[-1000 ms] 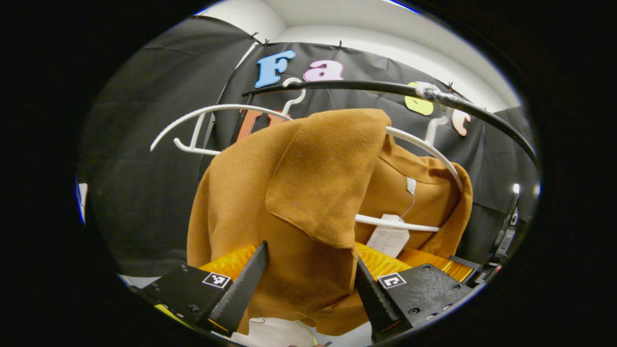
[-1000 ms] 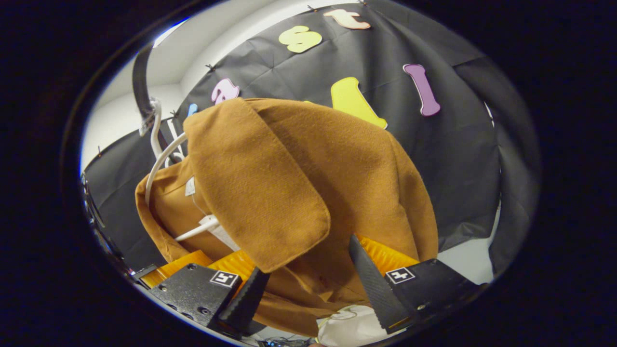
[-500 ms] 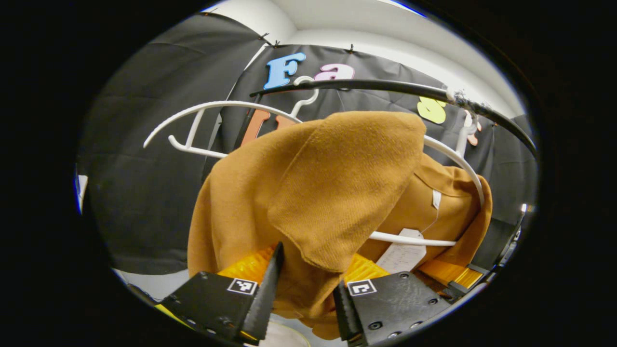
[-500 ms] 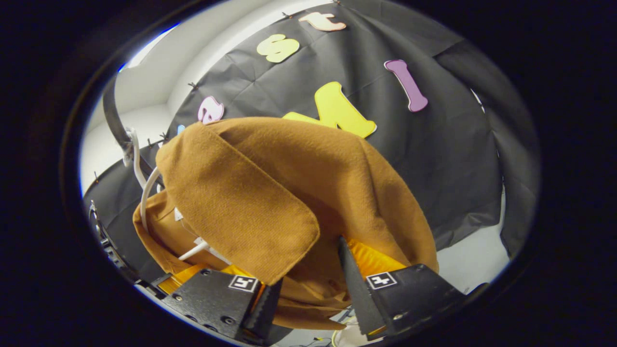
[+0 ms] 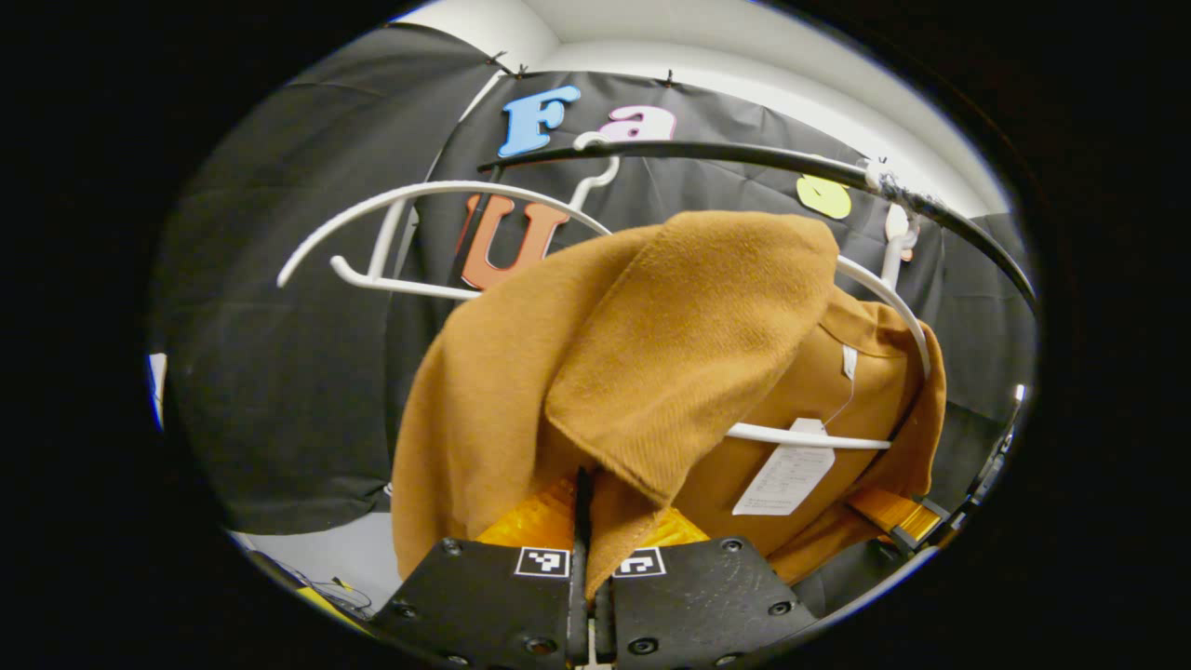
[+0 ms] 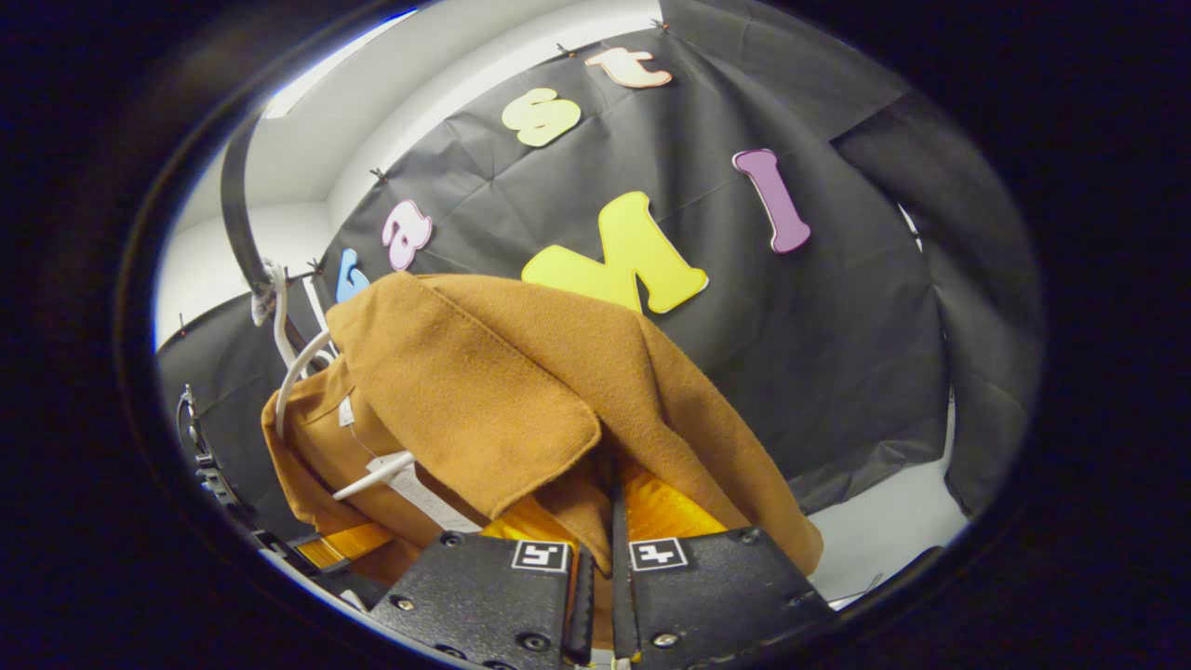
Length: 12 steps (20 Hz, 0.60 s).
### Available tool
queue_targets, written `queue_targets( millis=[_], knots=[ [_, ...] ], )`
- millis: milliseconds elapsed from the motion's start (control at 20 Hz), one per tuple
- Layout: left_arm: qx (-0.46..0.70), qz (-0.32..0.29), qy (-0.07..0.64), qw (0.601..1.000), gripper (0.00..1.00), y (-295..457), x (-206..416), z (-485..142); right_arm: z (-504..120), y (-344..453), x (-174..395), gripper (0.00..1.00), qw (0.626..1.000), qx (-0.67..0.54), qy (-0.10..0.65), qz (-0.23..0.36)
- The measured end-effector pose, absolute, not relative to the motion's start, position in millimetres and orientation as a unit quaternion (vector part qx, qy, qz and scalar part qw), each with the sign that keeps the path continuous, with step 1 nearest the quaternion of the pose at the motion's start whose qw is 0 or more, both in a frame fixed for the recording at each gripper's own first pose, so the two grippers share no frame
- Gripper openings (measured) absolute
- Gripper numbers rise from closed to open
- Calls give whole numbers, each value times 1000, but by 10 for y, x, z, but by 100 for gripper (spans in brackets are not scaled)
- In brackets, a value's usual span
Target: Grasp the clothes on the hanger with both hands and then place them into the laundry hamper below.
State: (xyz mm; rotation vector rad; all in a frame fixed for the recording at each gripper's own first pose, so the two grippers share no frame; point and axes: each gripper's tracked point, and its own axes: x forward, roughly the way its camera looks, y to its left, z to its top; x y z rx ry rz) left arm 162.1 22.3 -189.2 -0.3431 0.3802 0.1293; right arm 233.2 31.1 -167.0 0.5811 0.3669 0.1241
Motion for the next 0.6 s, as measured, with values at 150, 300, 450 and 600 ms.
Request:
queue_targets(
  millis=[150, 300, 450, 600],
  knots=[
    [-150, 57, 168, 973, 7, 244, 1548, -1742, -1637, 322, 2322, 7, 933, 296, 189, 76],
    [-147, 58, 158, 975, 7, 297, 1468, -1603, -1537, 204, 2238, 8, 930, 313, 178, 66],
    [-153, 64, 148, 975, 7, 425, 1426, -1467, -1441, 89, 2180, 7, 926, 338, 160, 53],
    [-171, 64, 140, 973, 7, 525, 1389, -1342, -1369, 8, 2204, 7, 911, 380, 153, 50]
  ],
)
